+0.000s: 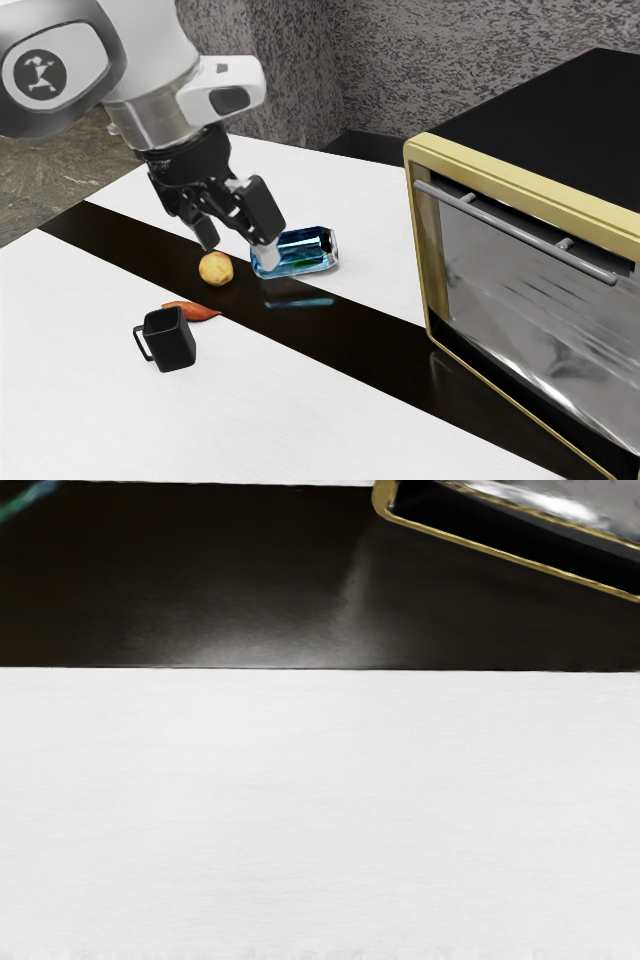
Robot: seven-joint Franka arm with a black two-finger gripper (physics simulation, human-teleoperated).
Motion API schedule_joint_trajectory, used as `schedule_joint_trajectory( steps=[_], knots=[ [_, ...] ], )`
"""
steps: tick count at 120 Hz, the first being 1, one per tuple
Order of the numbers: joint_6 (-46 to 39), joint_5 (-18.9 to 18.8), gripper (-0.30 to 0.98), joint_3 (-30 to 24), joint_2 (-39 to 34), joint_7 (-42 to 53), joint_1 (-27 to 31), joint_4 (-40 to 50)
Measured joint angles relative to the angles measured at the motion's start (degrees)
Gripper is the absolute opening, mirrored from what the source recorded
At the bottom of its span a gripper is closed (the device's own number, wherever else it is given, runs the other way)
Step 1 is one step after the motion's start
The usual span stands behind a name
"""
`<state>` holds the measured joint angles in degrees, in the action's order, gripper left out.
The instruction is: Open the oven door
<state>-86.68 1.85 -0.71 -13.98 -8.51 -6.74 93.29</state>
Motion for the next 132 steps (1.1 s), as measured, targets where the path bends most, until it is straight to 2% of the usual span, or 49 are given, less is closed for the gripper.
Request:
schedule_joint_trajectory(
  steps=[7, 13, 23, 33, 41, 67, 81, 95, 121, 132],
  knots=[
    [0.7, 0.2, 0.68, -0.1, -1.5, -3.0, -0.5, 0.9],
    [1.1, 0.1, 0.68, -0.1, -5.5, -5.3, -1.7, 2.3],
    [1.5, -1.9, 0.68, 1.6, -10.2, -8.7, -2.7, 3.8],
    [-2.0, -3.4, 0.69, 3.9, -22.5, -11.7, -3.9, 17.2],
    [-5.5, -2.4, 0.68, 6.4, -25.6, -14.6, -6.5, 21.6],
    [-24.1, -0.8, 0.69, 7.6, -20.4, -39.3, -19.7, 23.4],
    [-30.0, -0.7, 0.69, 8.3, -18.5, -51.1, -21.9, 23.7],
    [-34.7, -0.9, 0.69, 6.8, -16.8, -63.4, -23.1, 23.6],
    [-40.8, -4.3, 0.68, 4.2, -13.3, -81.3, -23.0, 23.5],
    [-42.5, -7.1, 0.68, 2.2, -11.6, -87.2, -22.9, 23.4]
  ],
)
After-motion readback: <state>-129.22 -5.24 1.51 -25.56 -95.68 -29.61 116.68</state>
